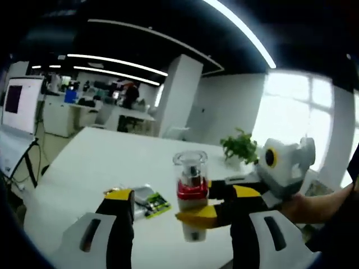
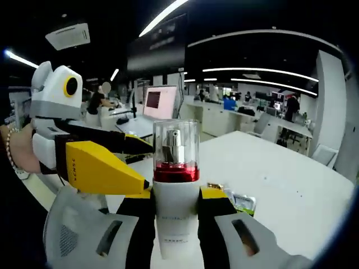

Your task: Arrange the skincare products in the storage area until every visible bottle or jar stands upright without overlapping.

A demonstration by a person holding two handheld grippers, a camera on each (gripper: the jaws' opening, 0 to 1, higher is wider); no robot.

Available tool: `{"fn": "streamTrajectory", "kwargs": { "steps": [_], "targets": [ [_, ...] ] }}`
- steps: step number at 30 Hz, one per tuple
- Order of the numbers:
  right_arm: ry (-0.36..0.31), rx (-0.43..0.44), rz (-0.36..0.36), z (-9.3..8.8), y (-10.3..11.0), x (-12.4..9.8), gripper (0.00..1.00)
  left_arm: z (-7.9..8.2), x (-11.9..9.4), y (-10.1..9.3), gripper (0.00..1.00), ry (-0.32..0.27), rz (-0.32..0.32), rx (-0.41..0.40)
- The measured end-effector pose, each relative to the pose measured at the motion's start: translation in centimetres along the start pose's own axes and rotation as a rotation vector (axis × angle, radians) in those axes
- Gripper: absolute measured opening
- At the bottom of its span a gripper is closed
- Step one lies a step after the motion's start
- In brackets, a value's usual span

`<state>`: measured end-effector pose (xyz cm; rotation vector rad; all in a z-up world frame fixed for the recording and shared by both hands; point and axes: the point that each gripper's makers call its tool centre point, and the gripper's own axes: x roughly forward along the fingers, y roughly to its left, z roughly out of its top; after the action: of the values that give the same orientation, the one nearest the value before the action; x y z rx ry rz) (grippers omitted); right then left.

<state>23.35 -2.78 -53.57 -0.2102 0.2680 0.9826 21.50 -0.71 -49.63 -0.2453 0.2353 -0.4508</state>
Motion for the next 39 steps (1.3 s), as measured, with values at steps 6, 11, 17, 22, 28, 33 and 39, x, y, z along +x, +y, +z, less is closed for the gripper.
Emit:
{"fn": "streamTrajectory", "kwargs": {
  "steps": [6, 11, 17, 22, 28, 33, 39],
  "targets": [
    [-0.026, -0.012, -0.009, 1.0, 0.3, -0.5, 0.28, 0.4, -0.1, 0.0, 0.56, -0.004, -0.005, -0.001],
    [-0.049, -0.011, -0.020, 1.8, 0.5, -1.1, 0.28, 0.3, 0.2, -0.2, 0.53, 0.002, -0.017, -0.015],
    [-0.062, -0.030, -0.033, 2.5, 0.8, -1.3, 0.28, 1.0, 0.8, -1.4, 0.50, -0.012, -0.054, -0.025],
    [-0.068, -0.027, -0.023, 3.0, 1.5, -1.0, 0.28, 1.4, 0.7, -1.9, 0.48, -0.030, -0.058, -0.011],
    [-0.078, -0.026, -0.005, 3.5, 2.5, -0.9, 0.28, 1.7, 0.6, -1.7, 0.41, -0.047, -0.055, -0.019],
    [-0.059, -0.045, -0.005, 3.1, 2.6, -0.5, 0.28, 1.4, 0.6, -1.2, 0.40, -0.032, -0.040, -0.028],
    [-0.064, -0.045, -0.006, 3.3, 2.6, -0.7, 0.28, 1.3, 0.6, -1.2, 0.35, -0.031, -0.042, -0.048]
  ]
}}
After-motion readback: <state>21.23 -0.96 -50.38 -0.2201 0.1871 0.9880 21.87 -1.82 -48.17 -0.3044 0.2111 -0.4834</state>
